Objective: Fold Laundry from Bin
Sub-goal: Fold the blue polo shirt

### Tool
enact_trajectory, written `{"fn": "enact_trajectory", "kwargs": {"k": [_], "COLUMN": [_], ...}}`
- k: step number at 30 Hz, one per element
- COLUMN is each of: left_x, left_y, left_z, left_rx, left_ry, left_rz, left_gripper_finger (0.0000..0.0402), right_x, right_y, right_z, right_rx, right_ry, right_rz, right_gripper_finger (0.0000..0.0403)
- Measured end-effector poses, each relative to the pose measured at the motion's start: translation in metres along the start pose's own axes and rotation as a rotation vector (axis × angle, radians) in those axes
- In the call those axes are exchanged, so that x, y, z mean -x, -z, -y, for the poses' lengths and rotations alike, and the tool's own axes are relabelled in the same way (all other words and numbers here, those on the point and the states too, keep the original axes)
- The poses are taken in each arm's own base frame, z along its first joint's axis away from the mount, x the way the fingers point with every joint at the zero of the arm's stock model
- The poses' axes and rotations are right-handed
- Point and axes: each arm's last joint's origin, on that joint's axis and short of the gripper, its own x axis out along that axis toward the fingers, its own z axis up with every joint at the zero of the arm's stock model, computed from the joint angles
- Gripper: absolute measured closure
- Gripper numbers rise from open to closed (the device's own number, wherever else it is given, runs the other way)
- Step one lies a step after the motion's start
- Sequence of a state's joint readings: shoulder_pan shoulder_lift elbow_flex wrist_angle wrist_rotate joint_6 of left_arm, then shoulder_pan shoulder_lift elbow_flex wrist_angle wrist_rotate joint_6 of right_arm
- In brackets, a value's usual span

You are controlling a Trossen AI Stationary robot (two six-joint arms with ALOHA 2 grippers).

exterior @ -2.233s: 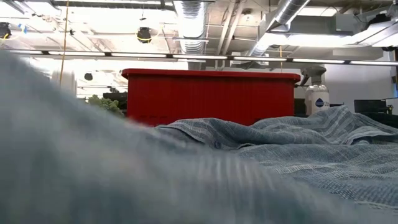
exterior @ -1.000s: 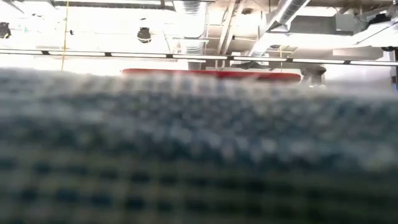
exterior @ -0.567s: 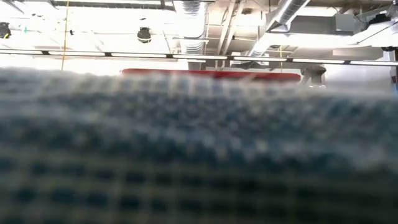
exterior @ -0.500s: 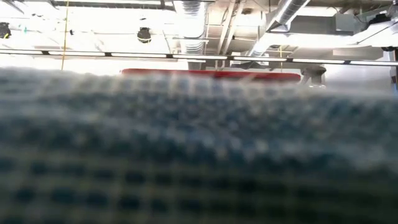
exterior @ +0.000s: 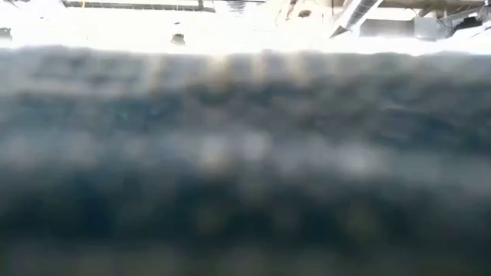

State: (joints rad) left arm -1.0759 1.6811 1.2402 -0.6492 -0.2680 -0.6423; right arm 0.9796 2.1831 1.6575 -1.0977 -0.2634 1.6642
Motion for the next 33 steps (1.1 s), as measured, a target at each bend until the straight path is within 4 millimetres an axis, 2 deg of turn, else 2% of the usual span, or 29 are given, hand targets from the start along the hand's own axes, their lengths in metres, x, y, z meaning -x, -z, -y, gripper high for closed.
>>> {"fn": "enact_trajectory", "kwargs": {"k": [3, 6, 9, 12, 14, 16, 18, 20, 22, 25, 27, 33], "left_x": [0.015, 0.037, 0.066, 0.104, 0.130, 0.157, 0.179, 0.193, 0.200, 0.200, 0.196, 0.158], "left_y": [-0.013, -0.022, -0.023, -0.022, -0.020, -0.016, -0.009, 0.001, 0.011, 0.019, 0.022, 0.034], "left_z": [-0.016, -0.034, -0.055, -0.077, -0.095, -0.117, -0.141, -0.166, -0.188, -0.215, -0.229, -0.265], "left_rx": [0.013, -0.016, -0.022, 0.014, 0.082, 0.166, 0.258, 0.319, 0.341, 0.397, 0.419, 0.474], "left_ry": [-0.054, -0.136, -0.237, -0.314, -0.350, -0.349, -0.326, -0.304, -0.331, -0.417, -0.457, -0.544], "left_rz": [-0.019, 0.008, 0.062, 0.167, 0.272, 0.379, 0.457, 0.465, 0.456, 0.441, 0.414, 0.185], "left_gripper_finger": [0.0226, 0.0233, 0.0240, 0.0246, 0.0247, 0.0248, 0.0248, 0.0248, 0.0247, 0.0238, 0.0226, 0.0188], "right_x": [0.006, 0.026, 0.051, 0.078, 0.100, 0.127, 0.157, 0.186, 0.213, 0.242, 0.254, 0.269], "right_y": [-0.001, 0.000, 0.003, 0.006, 0.006, 0.002, -0.007, -0.017, -0.028, -0.050, -0.064, -0.100], "right_z": [0.003, 0.004, 0.006, 0.017, 0.029, 0.049, 0.073, 0.100, 0.127, 0.168, 0.190, 0.247], "right_rx": [-0.023, 0.003, 0.050, 0.008, -0.028, -0.078, -0.125, -0.165, -0.169, -0.138, -0.117, 0.003], "right_ry": [0.043, 0.029, -0.046, -0.093, -0.126, -0.162, -0.181, -0.188, -0.195, -0.165, -0.121, 0.005], "right_rz": [0.004, 0.011, 0.066, 0.173, 0.317, 0.545, 0.794, 0.987, 1.064, 1.051, 1.031, 0.912], "right_gripper_finger": [0.0368, 0.0374, 0.0379, 0.0376, 0.0368, 0.0360, 0.0355, 0.0352, 0.0347, 0.0331, 0.0312, 0.0224]}}
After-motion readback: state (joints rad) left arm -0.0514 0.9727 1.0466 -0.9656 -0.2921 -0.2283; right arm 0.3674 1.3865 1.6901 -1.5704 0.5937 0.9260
